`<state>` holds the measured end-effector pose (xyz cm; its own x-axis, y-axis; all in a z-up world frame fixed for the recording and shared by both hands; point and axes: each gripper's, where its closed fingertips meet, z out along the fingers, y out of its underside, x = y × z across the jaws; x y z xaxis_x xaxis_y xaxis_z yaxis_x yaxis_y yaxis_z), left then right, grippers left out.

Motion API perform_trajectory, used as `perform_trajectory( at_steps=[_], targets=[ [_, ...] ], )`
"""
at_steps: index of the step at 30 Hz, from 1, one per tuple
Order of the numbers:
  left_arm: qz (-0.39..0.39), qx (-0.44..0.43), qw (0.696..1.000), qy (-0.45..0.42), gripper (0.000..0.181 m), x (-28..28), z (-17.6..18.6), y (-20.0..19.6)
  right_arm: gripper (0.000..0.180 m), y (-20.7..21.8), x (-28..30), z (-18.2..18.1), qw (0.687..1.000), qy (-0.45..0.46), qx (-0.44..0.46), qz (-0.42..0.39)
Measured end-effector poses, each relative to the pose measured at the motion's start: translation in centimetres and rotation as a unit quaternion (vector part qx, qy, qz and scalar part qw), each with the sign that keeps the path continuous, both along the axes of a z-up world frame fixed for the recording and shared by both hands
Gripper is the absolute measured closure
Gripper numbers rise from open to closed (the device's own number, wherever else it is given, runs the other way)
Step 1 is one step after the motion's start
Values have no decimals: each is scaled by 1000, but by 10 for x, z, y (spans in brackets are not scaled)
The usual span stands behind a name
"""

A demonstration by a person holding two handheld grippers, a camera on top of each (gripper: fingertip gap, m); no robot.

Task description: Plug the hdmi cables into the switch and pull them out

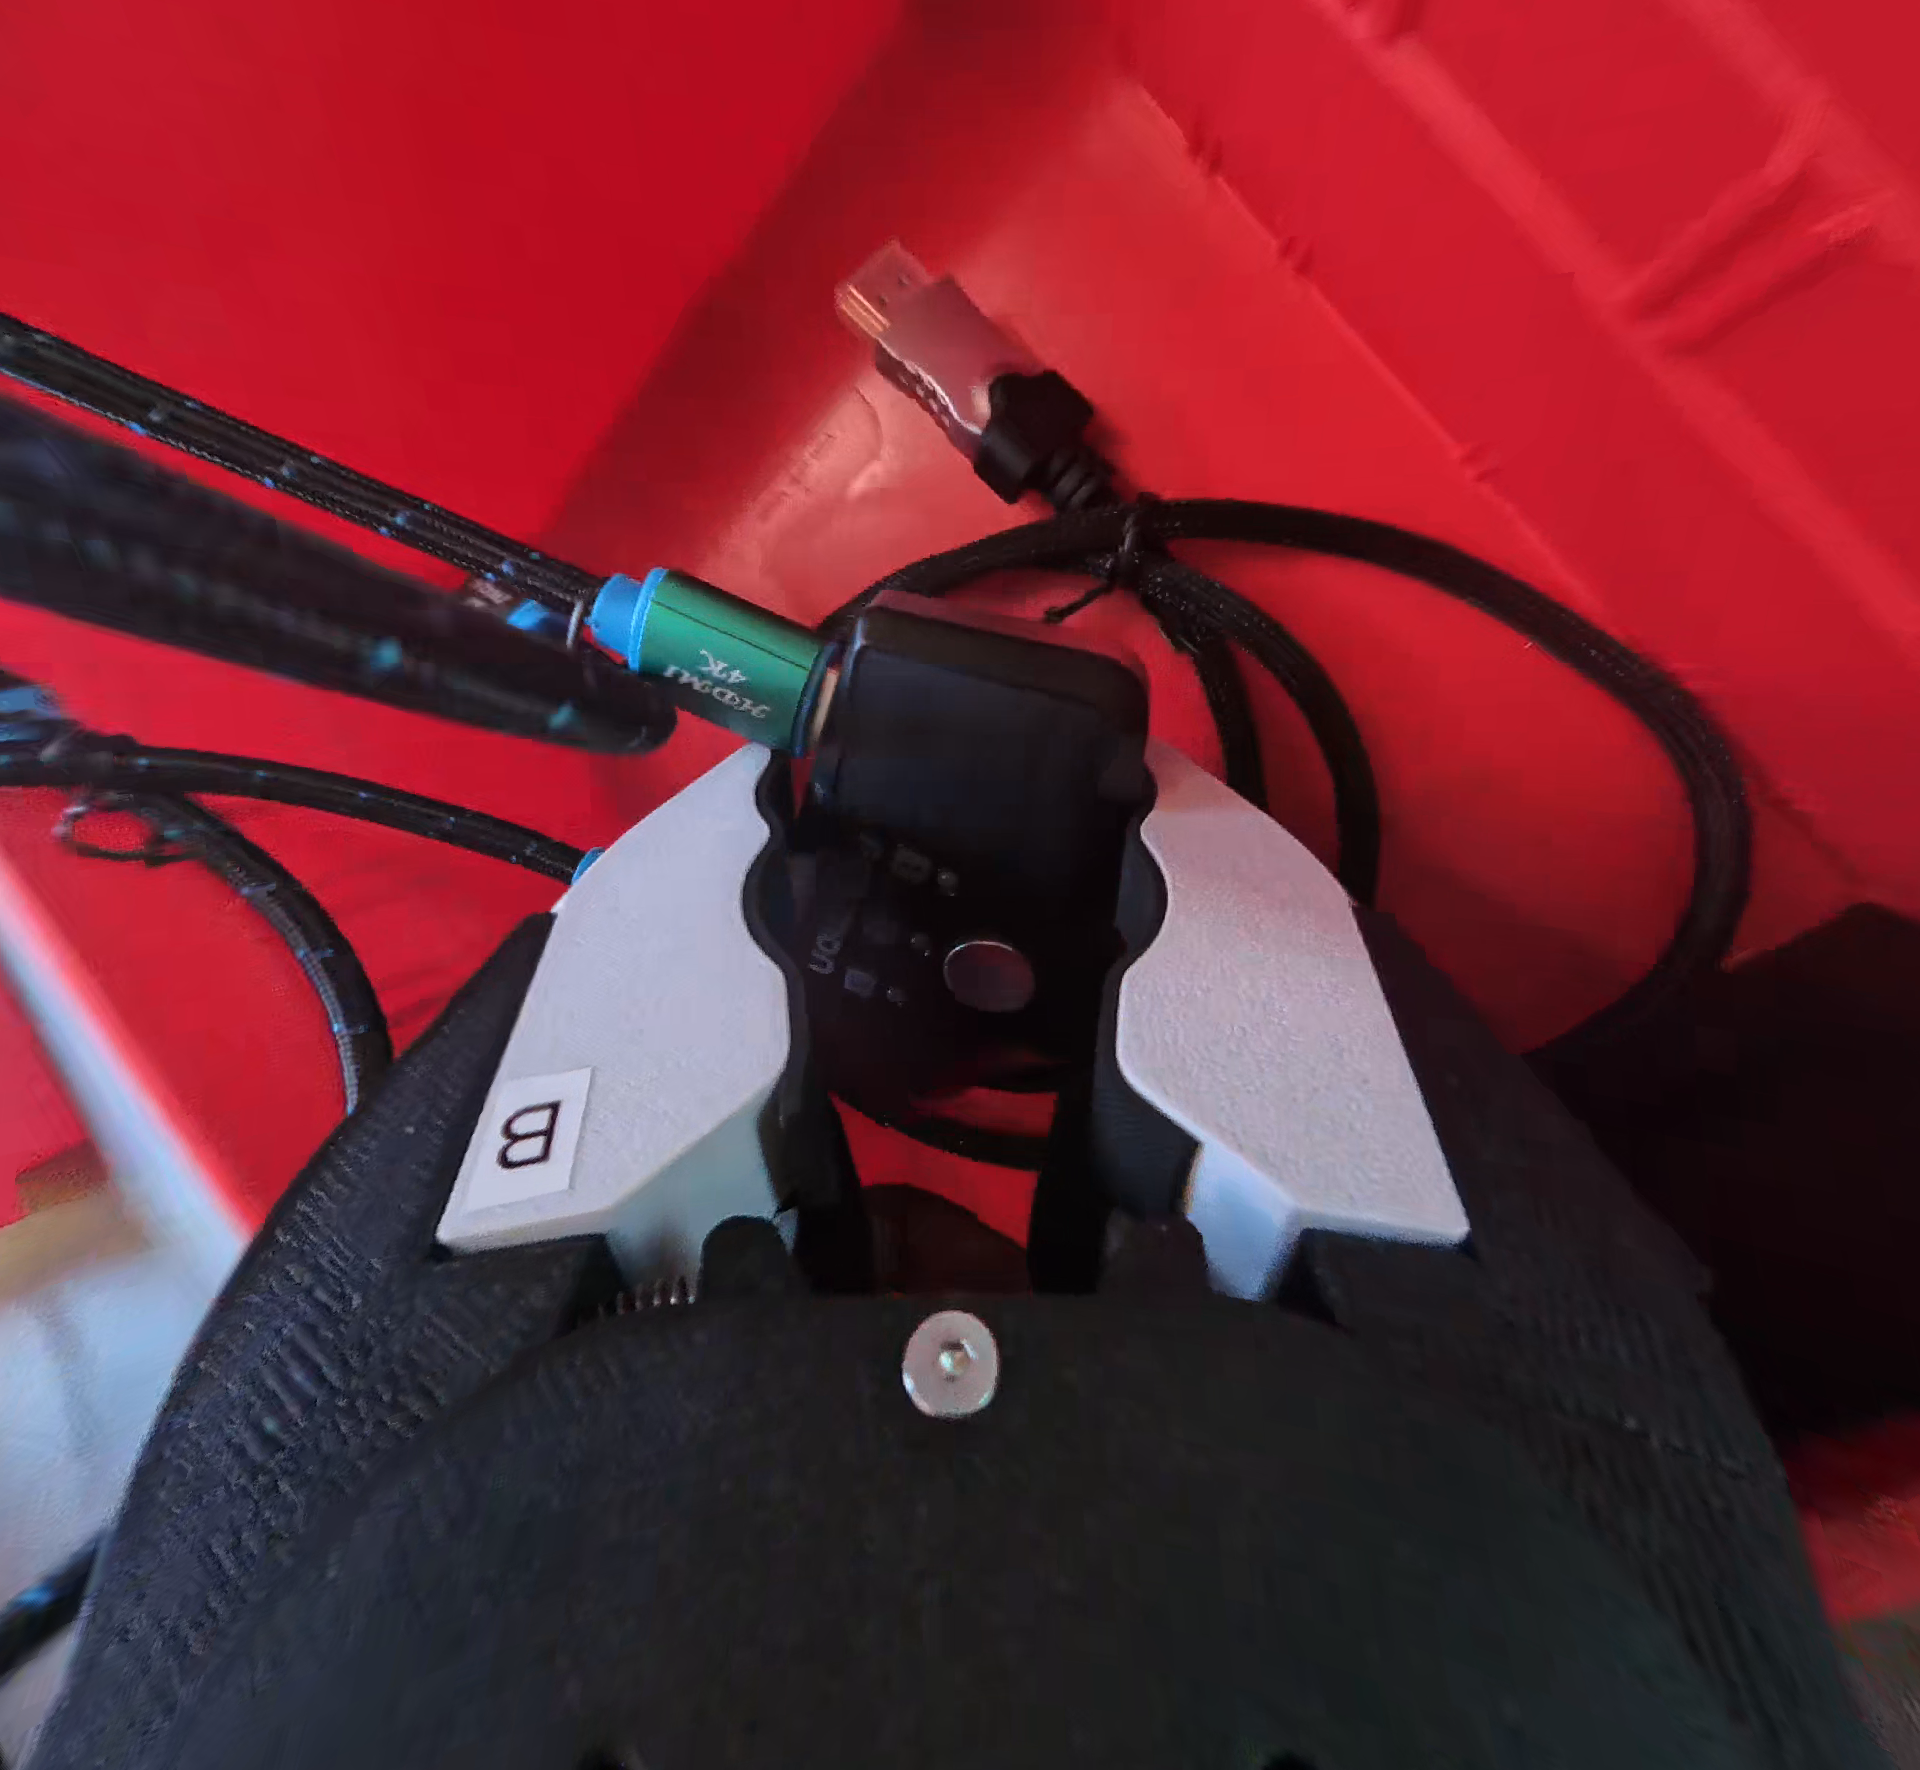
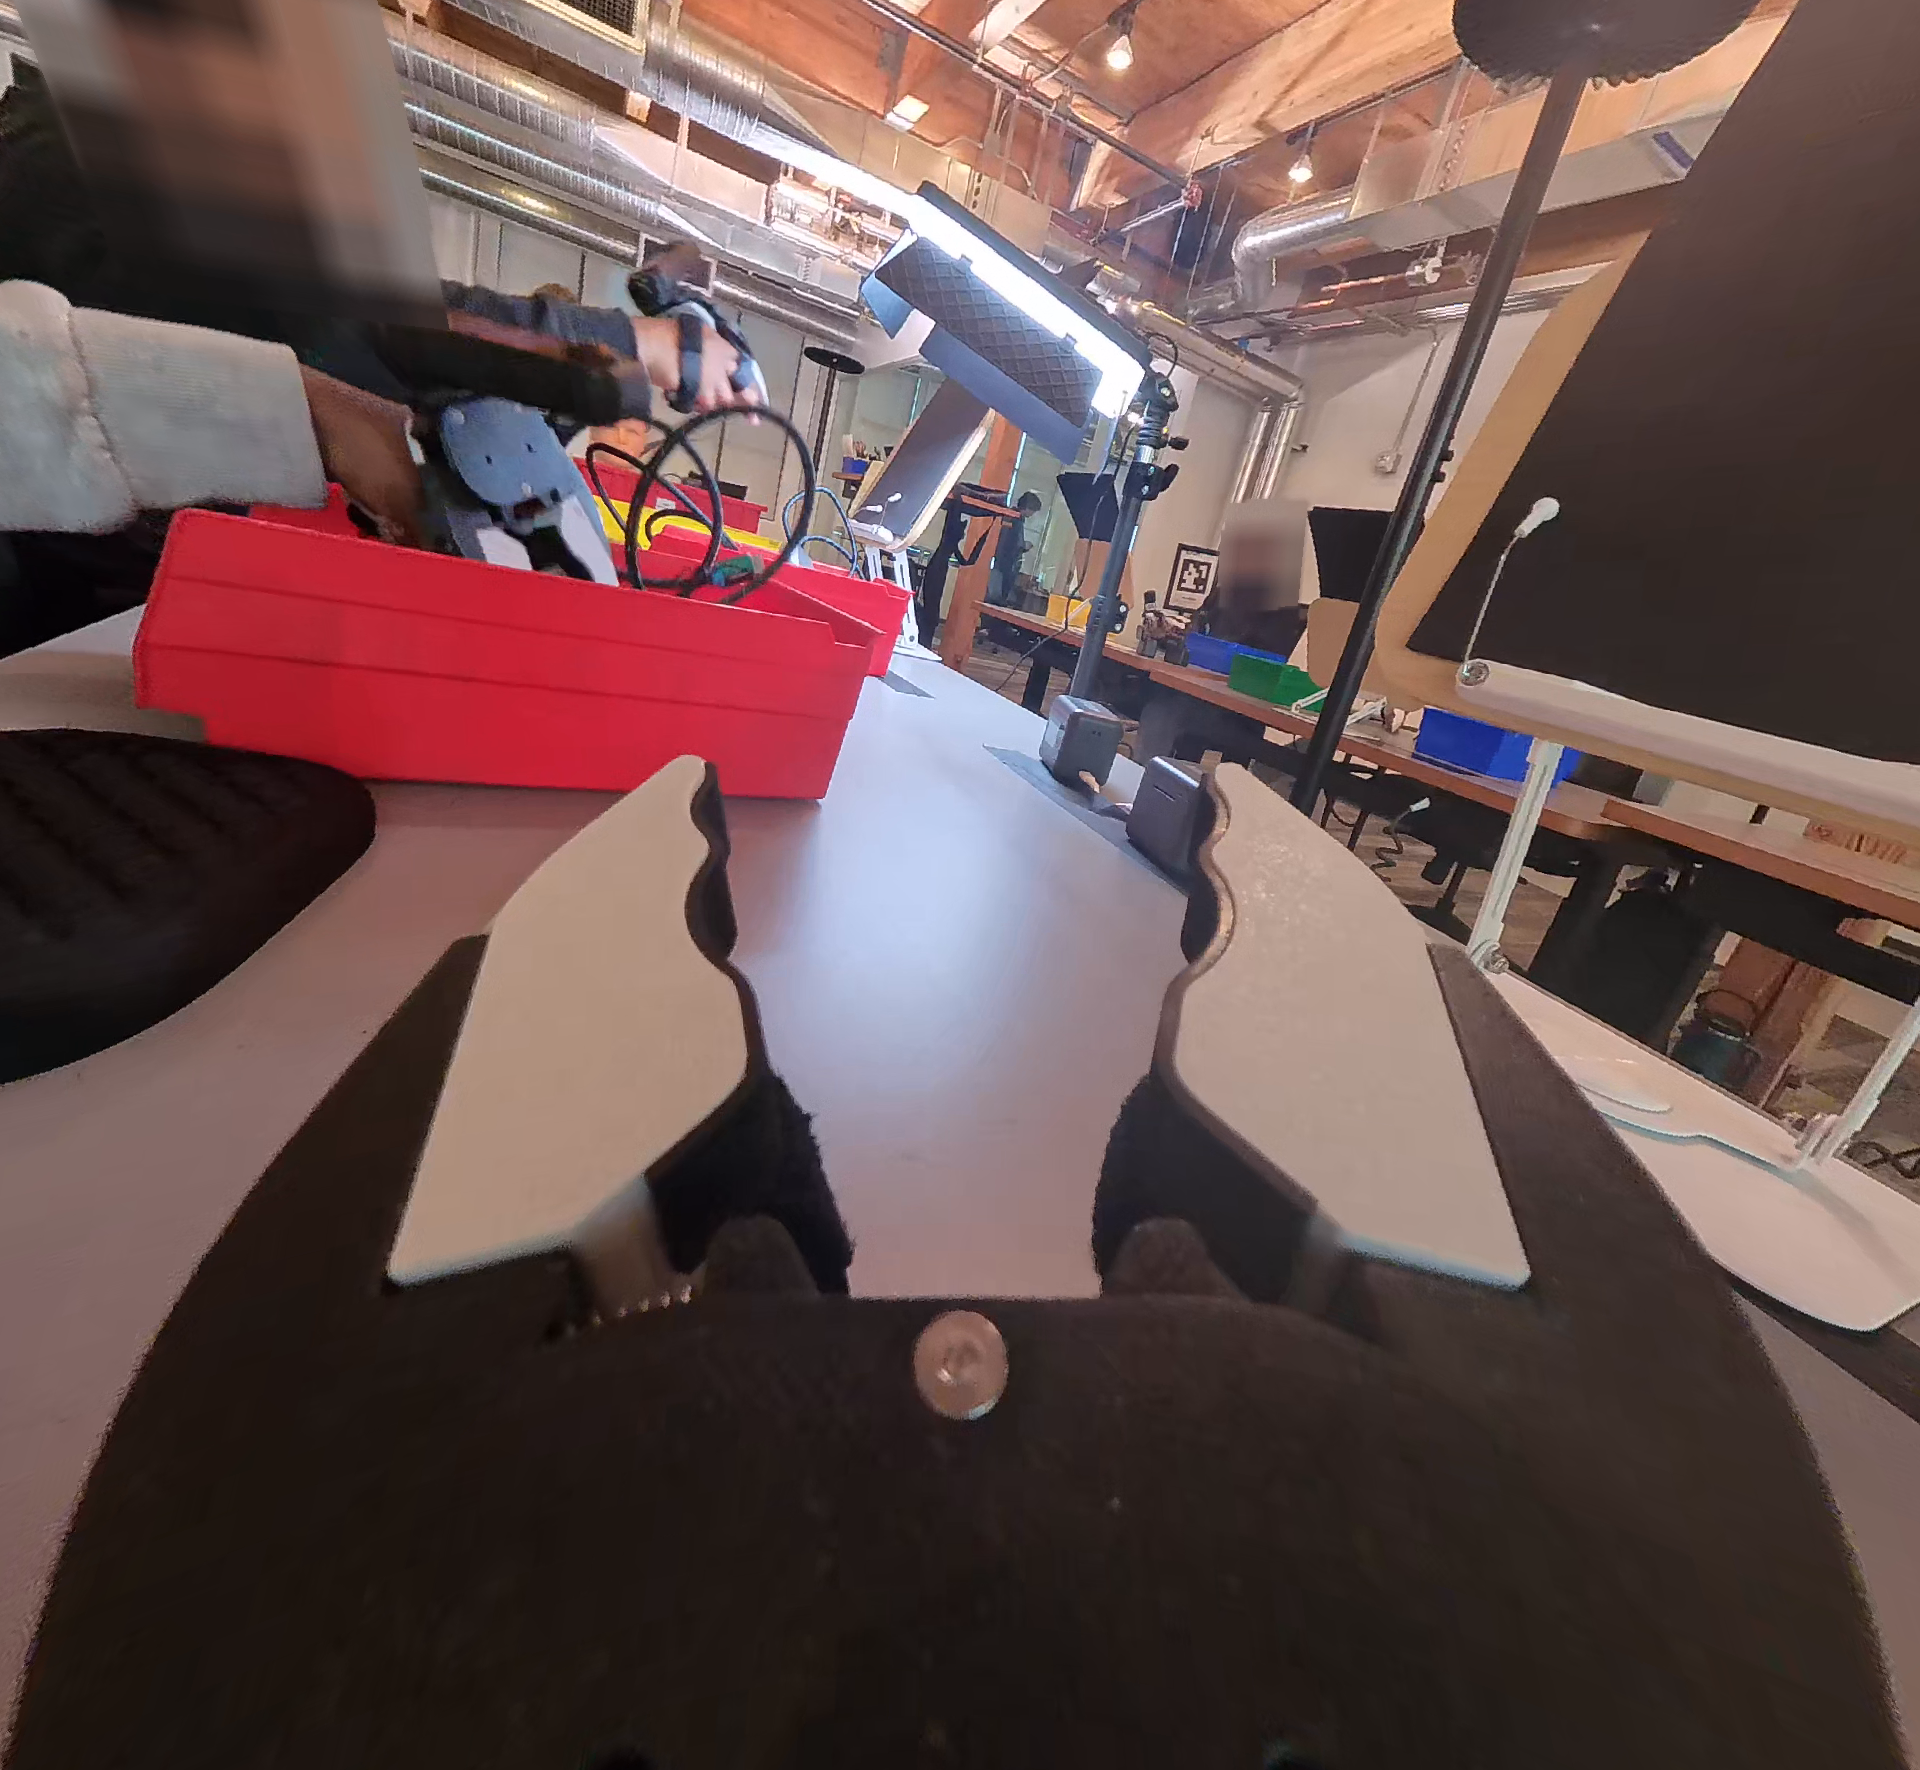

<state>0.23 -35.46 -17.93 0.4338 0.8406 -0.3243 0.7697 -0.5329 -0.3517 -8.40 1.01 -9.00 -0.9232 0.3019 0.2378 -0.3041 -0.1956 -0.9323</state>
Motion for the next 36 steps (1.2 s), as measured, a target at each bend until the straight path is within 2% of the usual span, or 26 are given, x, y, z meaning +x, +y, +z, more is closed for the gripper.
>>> perform_trajectory(
  at_steps=[4,8,11,15,18,21,27,29,31,36],
  targets=[
    [-1,-48,994,100,122,-2,55,1,94,-2,2,-2,1000,7,8,2],
    [-9,-172,967,190,122,1,125,-2,94,-5,5,-4,1000,19,24,3],
    [-25,-277,920,275,122,3,182,12,94,-8,9,-10,998,23,52,7],
    [-52,-418,810,408,121,6,254,52,95,-10,18,-13,996,13,81,16],
    [-63,-462,744,478,122,10,291,83,99,-11,27,-8,996,19,88,25],
    [-55,-465,713,522,122,11,326,98,99,-11,29,-7,993,46,108,17],
    [-45,-452,678,578,121,15,400,115,99,-7,22,-11,990,65,129,2],
    [-62,-441,674,590,121,15,412,132,102,-4,20,-5,992,53,114,0],
    [-92,-428,678,591,122,11,409,153,107,0,17,3,995,39,97,-5],
    [-166,-376,706,577,122,-9,341,209,123,11,18,29,999,10,37,1]
  ],
)
